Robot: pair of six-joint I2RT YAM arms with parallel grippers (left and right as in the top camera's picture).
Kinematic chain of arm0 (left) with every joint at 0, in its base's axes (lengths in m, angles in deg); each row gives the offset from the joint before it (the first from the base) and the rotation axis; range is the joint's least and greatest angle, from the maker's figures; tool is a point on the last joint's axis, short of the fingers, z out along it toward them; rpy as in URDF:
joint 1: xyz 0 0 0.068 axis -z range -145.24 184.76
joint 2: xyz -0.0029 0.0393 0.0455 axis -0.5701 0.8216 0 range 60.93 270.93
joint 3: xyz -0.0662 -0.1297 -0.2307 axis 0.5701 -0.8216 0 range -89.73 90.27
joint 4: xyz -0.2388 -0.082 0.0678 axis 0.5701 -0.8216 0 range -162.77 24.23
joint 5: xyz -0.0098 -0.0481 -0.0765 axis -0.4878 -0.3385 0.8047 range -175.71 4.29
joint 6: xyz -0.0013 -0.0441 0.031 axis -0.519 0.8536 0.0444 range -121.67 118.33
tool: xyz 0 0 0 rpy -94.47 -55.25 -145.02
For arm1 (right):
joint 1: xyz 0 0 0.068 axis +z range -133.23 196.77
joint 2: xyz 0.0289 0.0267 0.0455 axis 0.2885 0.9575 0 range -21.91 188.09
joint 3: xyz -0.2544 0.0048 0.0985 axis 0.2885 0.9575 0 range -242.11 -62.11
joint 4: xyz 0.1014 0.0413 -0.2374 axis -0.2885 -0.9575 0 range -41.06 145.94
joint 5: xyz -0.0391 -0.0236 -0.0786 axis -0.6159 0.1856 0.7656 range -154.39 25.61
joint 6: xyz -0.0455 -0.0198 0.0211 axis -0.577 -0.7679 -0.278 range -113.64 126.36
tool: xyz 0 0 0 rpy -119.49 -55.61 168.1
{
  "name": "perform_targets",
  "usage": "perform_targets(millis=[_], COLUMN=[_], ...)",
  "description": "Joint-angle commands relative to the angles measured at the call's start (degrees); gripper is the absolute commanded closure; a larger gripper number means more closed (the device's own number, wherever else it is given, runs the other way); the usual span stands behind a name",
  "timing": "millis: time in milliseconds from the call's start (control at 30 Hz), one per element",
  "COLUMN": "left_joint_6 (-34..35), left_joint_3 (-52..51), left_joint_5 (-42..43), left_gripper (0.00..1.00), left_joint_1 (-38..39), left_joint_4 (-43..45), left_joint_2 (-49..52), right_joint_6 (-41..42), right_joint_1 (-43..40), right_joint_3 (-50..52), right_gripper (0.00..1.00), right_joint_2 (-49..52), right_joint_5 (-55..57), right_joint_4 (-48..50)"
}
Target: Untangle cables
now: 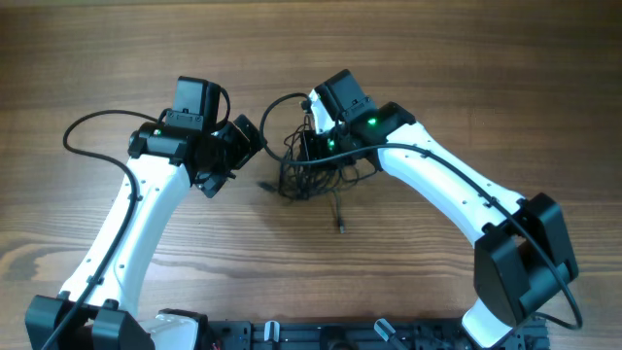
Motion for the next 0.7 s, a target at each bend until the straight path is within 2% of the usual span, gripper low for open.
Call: perform_targets(millis=[0, 167, 300, 433, 467, 533, 600, 633, 667], left_joint_6=[-3.19, -11.06, -15.98, -16.61, -16.65, -17.68, -17.66, -17.62, -17.53], left_joint_3=[-0.33, -0.33, -0.33, -0.33, -0.33, -0.33, -0.33, -0.33, -0.33], left_joint_5=[0.98, 11.87, 22.62, 24.68, 24.68, 24.61, 23.21, 20.7, 18.93], left_gripper=[0.01, 0.01, 0.0, 0.01, 0.05, 0.31, 0.52, 0.67, 0.71], left_joint_1=[-0.2, -0.2, -0.2, -0.2, -0.2, -0.2, -0.2, -0.2, -0.2], left_joint_4=[0.09, 2.1, 4.98, 6.23, 6.21, 6.19, 5.75, 5.25, 4.74], left_joint_2=[-0.07, -0.07, -0.07, -0.07, -0.07, -0.07, -0.07, -0.07, -0.07], right_joint_6=[0.02, 1.51, 4.92, 5.95, 5.95, 5.99, 6.4, 6.4, 6.4], right_joint_1=[-0.59, -2.54, -3.04, -3.04, -3.04, -3.04, -3.15, -3.61, -4.04], right_joint_3=[-4.48, -13.25, -15.47, -15.47, -15.47, -15.47, -15.5, -15.5, -15.47], right_gripper=[0.96, 0.96, 0.96, 0.96, 0.96, 0.96, 0.96, 0.96, 0.96], right_joint_2=[-3.65, -9.4, -13.07, -14.64, -14.84, -15.23, -15.82, -16.28, -16.74], right_joint_5=[-8.57, -13.92, -14.75, -18.29, -19.98, -23.04, -23.26, -22.67, -21.66], right_joint_4=[1.16, 1.18, 1.29, 2.16, 2.99, 5.03, 6.19, 6.36, 6.16])
